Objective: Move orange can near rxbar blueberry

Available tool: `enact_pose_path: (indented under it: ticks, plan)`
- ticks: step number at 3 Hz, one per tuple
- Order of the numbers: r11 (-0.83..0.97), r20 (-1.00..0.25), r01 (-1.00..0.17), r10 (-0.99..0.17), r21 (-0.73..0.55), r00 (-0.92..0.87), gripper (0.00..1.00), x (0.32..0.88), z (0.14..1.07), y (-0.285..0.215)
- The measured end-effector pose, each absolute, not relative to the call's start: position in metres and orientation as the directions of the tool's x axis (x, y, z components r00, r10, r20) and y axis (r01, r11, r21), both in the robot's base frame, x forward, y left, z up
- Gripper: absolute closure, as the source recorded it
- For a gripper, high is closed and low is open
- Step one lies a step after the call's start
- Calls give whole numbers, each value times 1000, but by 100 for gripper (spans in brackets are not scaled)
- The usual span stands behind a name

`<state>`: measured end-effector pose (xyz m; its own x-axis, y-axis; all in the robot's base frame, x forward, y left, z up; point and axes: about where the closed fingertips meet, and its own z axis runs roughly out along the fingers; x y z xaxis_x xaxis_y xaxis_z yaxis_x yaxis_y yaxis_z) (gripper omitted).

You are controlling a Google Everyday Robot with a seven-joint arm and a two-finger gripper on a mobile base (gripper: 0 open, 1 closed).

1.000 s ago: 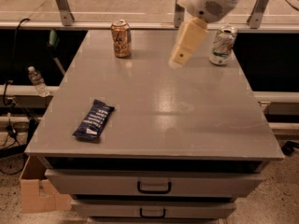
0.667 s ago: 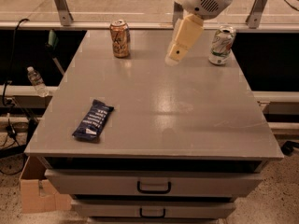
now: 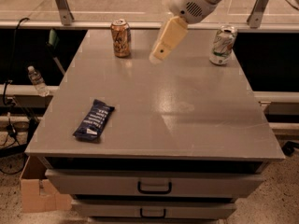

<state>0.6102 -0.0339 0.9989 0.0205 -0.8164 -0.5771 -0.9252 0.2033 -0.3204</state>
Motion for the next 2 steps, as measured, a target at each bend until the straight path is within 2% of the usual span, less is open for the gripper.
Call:
enact_pose_path:
  ticks: [2]
  plan:
    - [338, -744, -915, -665, -220, -67, 0, 688, 954, 34]
